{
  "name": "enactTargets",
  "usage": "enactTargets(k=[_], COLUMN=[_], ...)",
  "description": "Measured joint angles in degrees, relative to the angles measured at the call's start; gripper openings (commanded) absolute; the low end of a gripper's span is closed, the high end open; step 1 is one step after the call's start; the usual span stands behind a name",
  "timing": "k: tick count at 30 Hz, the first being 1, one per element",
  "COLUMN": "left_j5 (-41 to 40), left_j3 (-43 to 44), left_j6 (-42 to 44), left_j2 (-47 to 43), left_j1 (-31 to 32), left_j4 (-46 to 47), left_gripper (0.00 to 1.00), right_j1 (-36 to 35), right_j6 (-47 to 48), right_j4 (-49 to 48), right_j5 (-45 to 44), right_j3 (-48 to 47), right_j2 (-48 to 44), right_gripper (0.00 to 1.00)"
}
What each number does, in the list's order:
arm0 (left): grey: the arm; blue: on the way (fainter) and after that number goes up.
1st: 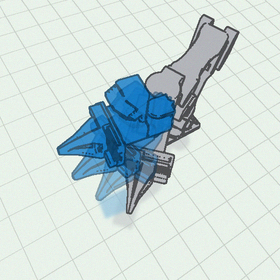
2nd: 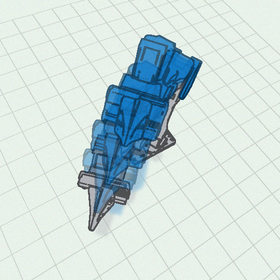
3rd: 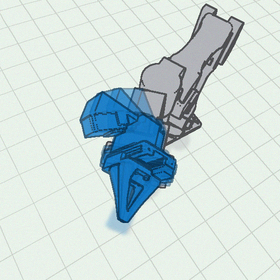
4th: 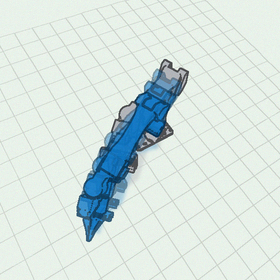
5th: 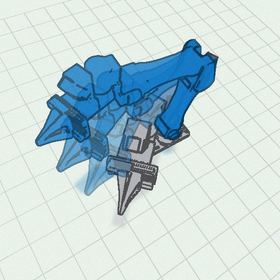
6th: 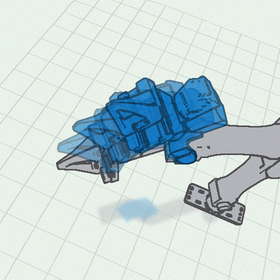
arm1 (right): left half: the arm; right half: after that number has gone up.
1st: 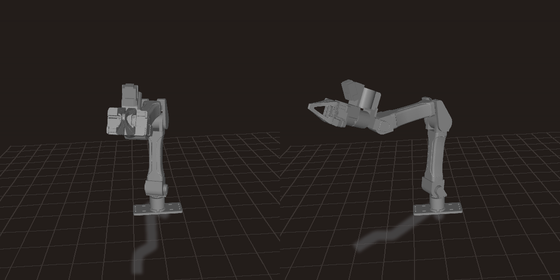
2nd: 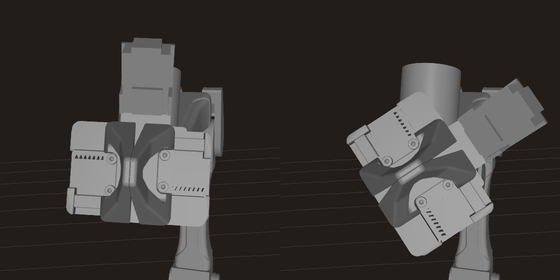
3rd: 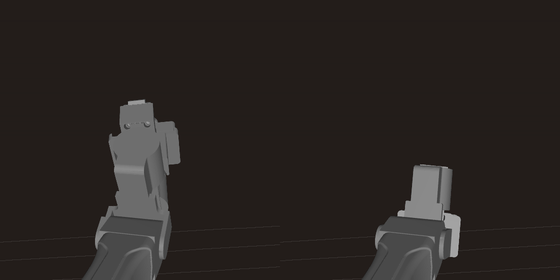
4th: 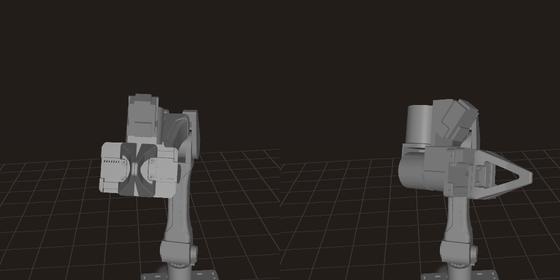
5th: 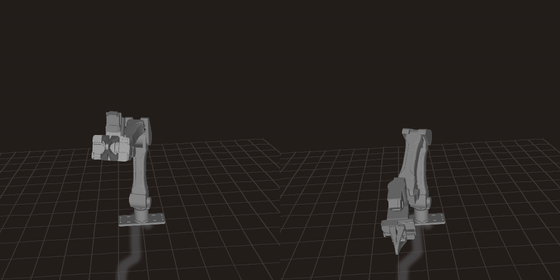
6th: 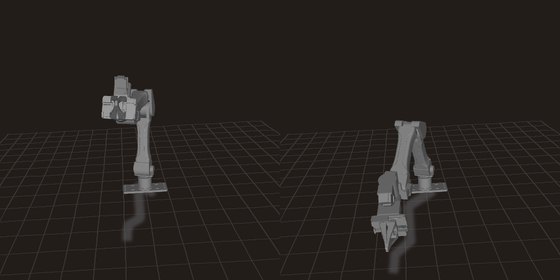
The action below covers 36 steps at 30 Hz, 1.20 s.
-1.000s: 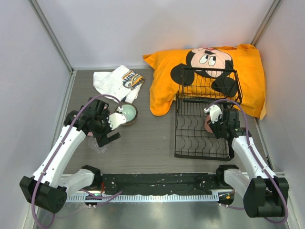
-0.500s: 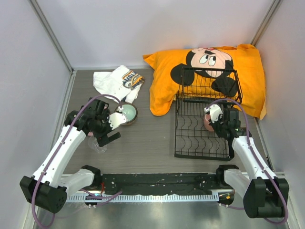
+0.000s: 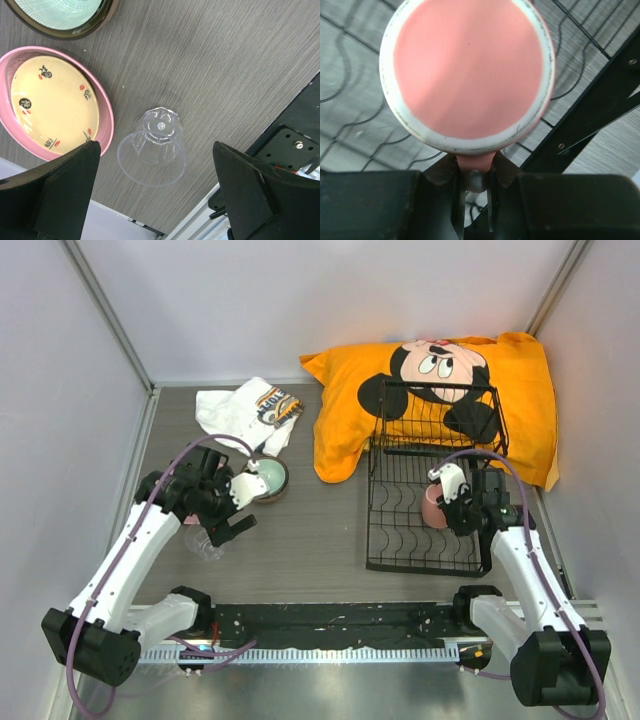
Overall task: Unload the mixed dishes from the dish rack
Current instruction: Pick up the cup from the dish rack.
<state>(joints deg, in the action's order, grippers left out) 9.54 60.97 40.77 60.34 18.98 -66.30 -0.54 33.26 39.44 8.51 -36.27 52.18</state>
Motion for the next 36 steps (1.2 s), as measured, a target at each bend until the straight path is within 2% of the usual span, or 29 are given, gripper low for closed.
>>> enactTargets(k=[10,16,21,25,32,36], left_j5=[8.35,19.19,29.79,38.58,44.59,46.27], left_j3=[4.72,8.04,8.90,10.16,10.36,10.88], left_j6=[-5.18,-12.81,-22.62,-33.59,-51.52,-62.10], left_j2=[1.42,1.60,3.52,8.02,12.92,16.31], left_j1=[0.00,0.00,0.00,0.09,3.30,7.45], left_j4=[2.23,8.50,16.94,26.36,43.93,56.15], left_gripper=[0.99,0.99,0.97,0.95,0.94,0.93], right_j1=[0.00,0.00,0.00,-0.04,-0.11,-0.11], right_j6=[-3.08,-5.46,-6.54,-7.02,-8.52,-11.26], right_j4=[10.34,15.56,18.93,20.83,21.57,18.12], right_j5=[9.57,18.25,25.97,32.94,40.50,43.47], right_j3=[-12.20,-20.39,-25.27,-28.68,-34.97,-36.92], right_j2=[-2.34,-2.56,-2.56,-1.79,1.64,3.34], right_gripper=[0.03,0.03,0.03,0.04,0.03,0.01])
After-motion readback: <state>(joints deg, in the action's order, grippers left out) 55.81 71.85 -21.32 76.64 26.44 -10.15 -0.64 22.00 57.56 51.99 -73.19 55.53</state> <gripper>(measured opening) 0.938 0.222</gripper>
